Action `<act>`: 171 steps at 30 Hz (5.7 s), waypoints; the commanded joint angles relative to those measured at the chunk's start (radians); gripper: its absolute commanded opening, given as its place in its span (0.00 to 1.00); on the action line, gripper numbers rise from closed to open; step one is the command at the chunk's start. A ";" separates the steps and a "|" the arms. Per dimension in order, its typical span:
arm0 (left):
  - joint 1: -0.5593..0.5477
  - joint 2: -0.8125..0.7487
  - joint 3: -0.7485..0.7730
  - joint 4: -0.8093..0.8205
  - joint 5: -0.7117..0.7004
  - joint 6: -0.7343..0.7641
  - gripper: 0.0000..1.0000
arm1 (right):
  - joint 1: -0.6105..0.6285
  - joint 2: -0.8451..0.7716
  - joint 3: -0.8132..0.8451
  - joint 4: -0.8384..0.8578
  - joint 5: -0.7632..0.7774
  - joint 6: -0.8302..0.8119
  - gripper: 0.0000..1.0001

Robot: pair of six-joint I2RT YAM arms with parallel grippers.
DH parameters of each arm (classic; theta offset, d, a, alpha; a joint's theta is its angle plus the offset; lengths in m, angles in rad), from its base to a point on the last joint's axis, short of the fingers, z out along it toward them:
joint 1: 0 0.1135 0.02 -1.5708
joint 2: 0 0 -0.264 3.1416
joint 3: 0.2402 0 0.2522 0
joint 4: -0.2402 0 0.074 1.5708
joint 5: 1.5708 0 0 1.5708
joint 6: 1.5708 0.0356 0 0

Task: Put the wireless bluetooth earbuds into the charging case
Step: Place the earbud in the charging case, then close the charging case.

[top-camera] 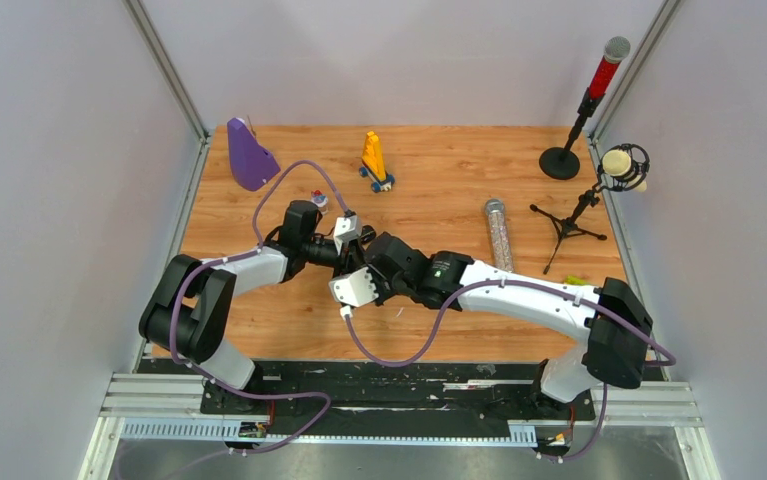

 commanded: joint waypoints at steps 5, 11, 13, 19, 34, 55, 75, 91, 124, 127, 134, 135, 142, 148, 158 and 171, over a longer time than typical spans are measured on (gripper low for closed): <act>-0.003 -0.036 0.022 0.004 0.024 0.008 0.00 | 0.018 0.021 0.022 0.072 0.070 0.005 0.09; -0.003 -0.039 0.025 -0.006 0.023 0.011 0.00 | 0.022 0.024 0.038 0.081 0.090 0.012 0.09; -0.004 -0.038 0.026 -0.007 0.022 0.012 0.00 | 0.023 0.024 0.042 0.084 0.096 0.013 0.08; -0.004 -0.036 0.030 -0.013 0.021 0.012 0.00 | 0.026 0.025 0.043 0.088 0.100 0.017 0.08; -0.003 -0.042 0.036 -0.025 0.016 0.010 0.00 | 0.048 0.038 0.027 0.088 0.082 0.033 0.08; 0.011 -0.043 0.038 0.061 0.036 -0.111 0.00 | 0.063 0.064 0.058 0.053 0.088 0.144 0.14; 0.028 -0.076 -0.059 0.388 0.102 -0.299 0.00 | 0.032 0.051 0.108 0.054 0.075 0.159 0.24; 0.043 -0.079 -0.091 0.554 0.111 -0.405 0.00 | 0.021 0.006 0.181 0.005 0.020 0.172 0.45; 0.085 -0.030 -0.135 1.036 0.137 -0.747 0.00 | -0.160 -0.108 0.298 -0.045 -0.289 0.346 0.57; 0.091 0.002 -0.141 1.135 0.141 -0.835 0.00 | -0.159 -0.076 0.315 -0.041 -0.317 0.364 0.57; 0.103 0.028 -0.145 1.252 0.144 -0.917 0.00 | -0.160 -0.039 0.337 -0.044 -0.366 0.401 0.57; 0.104 0.027 -0.144 1.251 0.142 -0.918 0.00 | -0.159 -0.034 0.337 -0.043 -0.374 0.410 0.57; 0.105 0.030 -0.144 1.252 0.143 -0.921 0.00 | -0.160 -0.004 0.359 -0.048 -0.418 0.441 0.57; 0.105 0.031 -0.142 1.253 0.145 -0.923 0.00 | -0.160 0.018 0.347 -0.047 -0.411 0.432 0.57; 0.109 0.031 -0.142 1.260 0.146 -0.933 0.00 | -0.160 -0.015 0.288 -0.021 -0.322 0.378 0.58; 0.113 0.030 -0.140 1.270 0.147 -0.939 0.00 | -0.161 -0.068 0.329 -0.086 -0.407 0.376 0.59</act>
